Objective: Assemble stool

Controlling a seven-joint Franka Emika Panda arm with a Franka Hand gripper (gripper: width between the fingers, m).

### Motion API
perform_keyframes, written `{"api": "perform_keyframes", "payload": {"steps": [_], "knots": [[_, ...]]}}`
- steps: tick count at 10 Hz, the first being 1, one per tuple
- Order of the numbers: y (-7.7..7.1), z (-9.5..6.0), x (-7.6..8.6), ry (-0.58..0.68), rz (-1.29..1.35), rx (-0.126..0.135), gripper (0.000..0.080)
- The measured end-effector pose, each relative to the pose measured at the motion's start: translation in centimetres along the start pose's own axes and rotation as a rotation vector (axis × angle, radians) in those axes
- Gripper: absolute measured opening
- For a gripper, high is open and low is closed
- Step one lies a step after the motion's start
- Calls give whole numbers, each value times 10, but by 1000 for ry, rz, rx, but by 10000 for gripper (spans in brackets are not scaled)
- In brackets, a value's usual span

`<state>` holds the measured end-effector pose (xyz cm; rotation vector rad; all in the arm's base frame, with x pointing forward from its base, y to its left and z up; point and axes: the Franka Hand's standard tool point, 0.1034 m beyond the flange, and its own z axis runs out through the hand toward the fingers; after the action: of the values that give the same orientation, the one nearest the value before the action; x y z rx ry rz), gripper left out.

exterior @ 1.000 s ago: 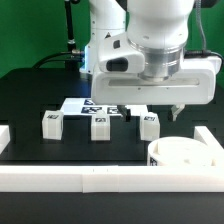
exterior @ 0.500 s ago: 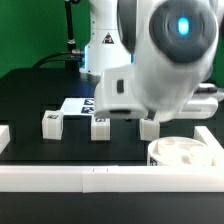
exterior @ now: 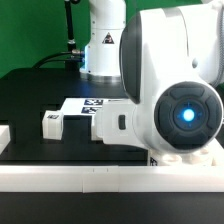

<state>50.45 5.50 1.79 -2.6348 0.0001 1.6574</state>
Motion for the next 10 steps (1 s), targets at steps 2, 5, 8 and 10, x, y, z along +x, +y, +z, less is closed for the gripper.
{"api": "perform_keyframes", "payload": {"steps": [2, 5, 8, 10], "knots": [[0, 2, 5, 14, 0, 1, 593], [-1, 2, 6, 18, -3, 0, 324], [-3, 2, 5, 18, -5, -4, 324], [-5, -10, -8, 6, -11, -7, 324]]}}
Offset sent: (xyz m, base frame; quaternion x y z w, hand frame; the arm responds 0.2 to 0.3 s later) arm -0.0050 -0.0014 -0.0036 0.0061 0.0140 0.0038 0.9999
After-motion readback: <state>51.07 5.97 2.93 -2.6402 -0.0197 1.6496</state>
